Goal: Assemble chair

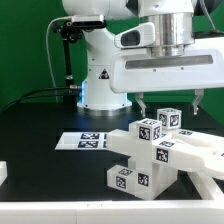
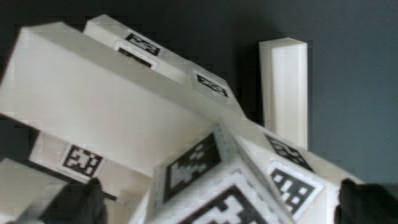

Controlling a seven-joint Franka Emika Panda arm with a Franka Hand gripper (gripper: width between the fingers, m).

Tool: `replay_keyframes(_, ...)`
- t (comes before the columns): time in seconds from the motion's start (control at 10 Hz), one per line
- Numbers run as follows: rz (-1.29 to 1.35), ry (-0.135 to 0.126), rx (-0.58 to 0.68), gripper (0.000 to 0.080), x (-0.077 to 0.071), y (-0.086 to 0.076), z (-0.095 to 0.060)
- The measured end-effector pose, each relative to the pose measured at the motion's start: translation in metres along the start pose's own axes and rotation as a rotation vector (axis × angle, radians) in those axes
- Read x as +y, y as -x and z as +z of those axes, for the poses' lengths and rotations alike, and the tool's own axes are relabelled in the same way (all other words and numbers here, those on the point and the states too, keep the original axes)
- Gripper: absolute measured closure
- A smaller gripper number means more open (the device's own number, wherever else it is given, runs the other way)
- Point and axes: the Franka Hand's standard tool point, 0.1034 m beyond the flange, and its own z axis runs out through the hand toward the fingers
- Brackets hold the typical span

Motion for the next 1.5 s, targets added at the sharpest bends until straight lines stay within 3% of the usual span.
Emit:
replay_keyframes(0.2,-0.038,0.0,0.011,0.0151,-0.0012,-0.0017,-0.0002)
replay_keyframes(0.3,-0.038,0.0,0.011,0.0242,-0.0008,-0.0017,-0.0001)
replay_keyframes(0.4,0.005,-0.002,0.011,0.0242,-0.0012,-0.0016,0.0001)
replay_keyframes(0.5,0.078,-0.003,0.011,0.0444,-0.0016,-0.0015,0.0001)
replay_keyframes(0.6,0.115,-0.004,0.011,0.0518,-0.0017,-0.0016,0.0001)
replay_keyframes(1.0,0.404,-0.013,0.009,0.0518,-0.0031,-0.0015,0.0)
replay_keyframes(1.3,0.81,-0.031,0.002,0.0517,-0.0053,-0.0006,0.0004)
replay_keyframes(1.5,0.844,-0.038,0.004,0.0517,-0.0068,-0.001,0.0005)
